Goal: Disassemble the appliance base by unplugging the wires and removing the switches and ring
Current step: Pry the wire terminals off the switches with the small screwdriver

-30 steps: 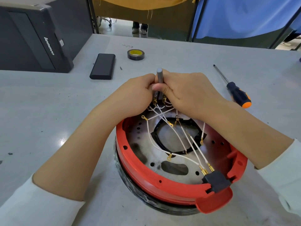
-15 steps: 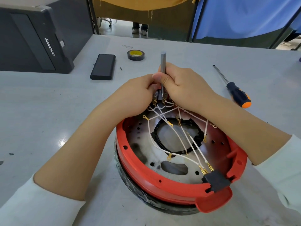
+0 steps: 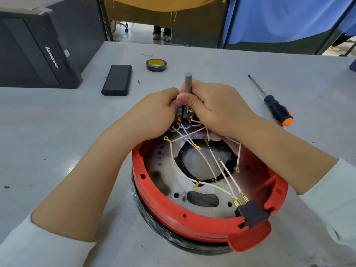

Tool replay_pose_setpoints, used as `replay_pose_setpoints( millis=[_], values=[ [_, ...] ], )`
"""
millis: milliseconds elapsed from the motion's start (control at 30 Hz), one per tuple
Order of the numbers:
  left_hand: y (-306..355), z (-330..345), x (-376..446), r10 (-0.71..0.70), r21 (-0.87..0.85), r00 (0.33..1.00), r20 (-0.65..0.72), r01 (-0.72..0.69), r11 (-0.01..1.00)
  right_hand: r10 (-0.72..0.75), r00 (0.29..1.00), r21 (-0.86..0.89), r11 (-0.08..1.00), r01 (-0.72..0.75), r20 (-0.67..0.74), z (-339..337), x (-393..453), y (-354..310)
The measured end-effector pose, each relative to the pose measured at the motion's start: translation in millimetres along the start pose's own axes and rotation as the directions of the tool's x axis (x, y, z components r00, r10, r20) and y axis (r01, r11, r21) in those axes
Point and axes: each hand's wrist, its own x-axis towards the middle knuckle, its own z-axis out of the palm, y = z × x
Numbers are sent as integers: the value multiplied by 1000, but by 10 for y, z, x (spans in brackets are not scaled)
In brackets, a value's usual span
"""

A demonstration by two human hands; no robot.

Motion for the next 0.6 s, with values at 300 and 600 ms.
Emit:
replay_pose_setpoints(
  millis=[300,600],
  values=[
    [-1,10,7,-9,-6,1000,-18,9,1000,101,995,117,988,-103,22,17,70,-2],
    [-13,25,20,-14,-15,1000,-2,14,1000,192,980,135,971,-198,59,29,147,-5]
  ],
)
